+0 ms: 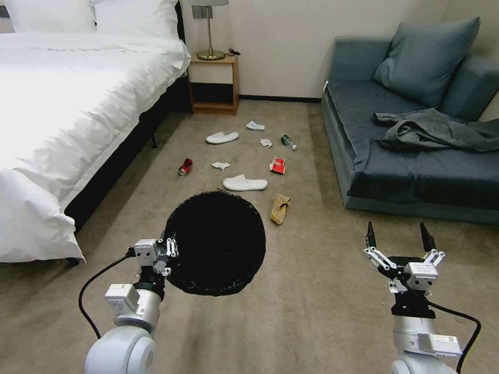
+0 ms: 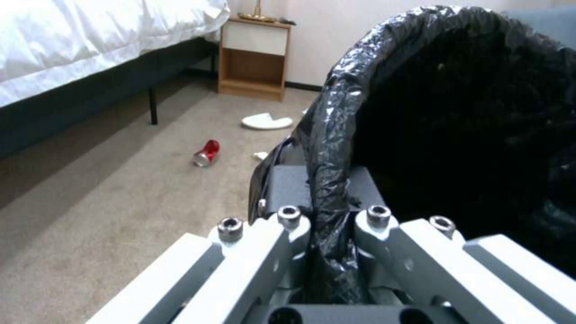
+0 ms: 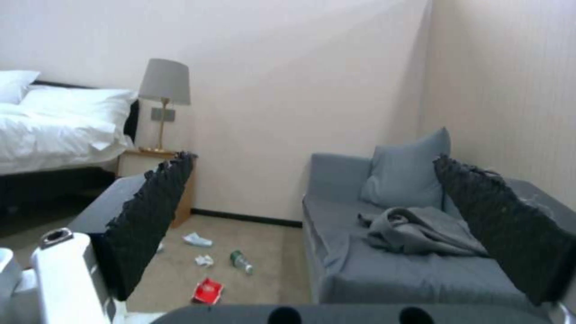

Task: Pick up the trash bin, then pick up the garbage on the floor and place it into the trash bin.

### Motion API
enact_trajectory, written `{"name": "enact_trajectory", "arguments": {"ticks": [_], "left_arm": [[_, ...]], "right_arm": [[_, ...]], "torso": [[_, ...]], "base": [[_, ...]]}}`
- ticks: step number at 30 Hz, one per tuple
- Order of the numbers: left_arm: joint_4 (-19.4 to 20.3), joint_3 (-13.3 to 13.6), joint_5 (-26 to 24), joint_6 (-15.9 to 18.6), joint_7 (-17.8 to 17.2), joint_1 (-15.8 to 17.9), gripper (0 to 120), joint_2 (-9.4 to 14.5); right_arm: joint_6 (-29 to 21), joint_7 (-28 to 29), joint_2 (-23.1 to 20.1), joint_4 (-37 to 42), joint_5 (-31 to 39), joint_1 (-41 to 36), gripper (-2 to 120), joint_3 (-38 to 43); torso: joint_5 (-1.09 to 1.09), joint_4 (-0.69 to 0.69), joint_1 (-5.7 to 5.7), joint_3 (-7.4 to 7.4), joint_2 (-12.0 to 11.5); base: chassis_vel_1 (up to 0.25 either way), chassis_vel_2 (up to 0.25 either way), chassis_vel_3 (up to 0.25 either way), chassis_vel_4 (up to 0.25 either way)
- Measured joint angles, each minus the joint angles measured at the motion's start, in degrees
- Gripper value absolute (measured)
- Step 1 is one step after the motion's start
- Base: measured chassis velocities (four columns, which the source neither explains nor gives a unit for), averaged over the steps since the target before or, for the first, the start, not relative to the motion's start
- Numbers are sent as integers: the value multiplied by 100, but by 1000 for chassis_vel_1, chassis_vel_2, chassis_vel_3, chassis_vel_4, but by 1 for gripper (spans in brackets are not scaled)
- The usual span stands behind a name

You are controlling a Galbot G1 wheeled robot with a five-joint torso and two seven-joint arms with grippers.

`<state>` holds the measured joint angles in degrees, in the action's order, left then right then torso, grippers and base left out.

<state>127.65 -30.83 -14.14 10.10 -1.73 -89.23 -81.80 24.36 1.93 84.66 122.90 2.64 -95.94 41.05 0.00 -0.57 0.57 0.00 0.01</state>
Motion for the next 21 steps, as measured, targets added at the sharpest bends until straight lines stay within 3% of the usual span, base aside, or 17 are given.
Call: {"name": "enact_trajectory", "arguments": {"ticks": [21], "left_arm": [[-22,-4,-34,3,-1,20,3,-6]], "right_arm": [[197,-7,72,-73,-28,30,100,6]], "torso": [[0,0,0,0,0]], "base": [[0,0,0,0]]}}
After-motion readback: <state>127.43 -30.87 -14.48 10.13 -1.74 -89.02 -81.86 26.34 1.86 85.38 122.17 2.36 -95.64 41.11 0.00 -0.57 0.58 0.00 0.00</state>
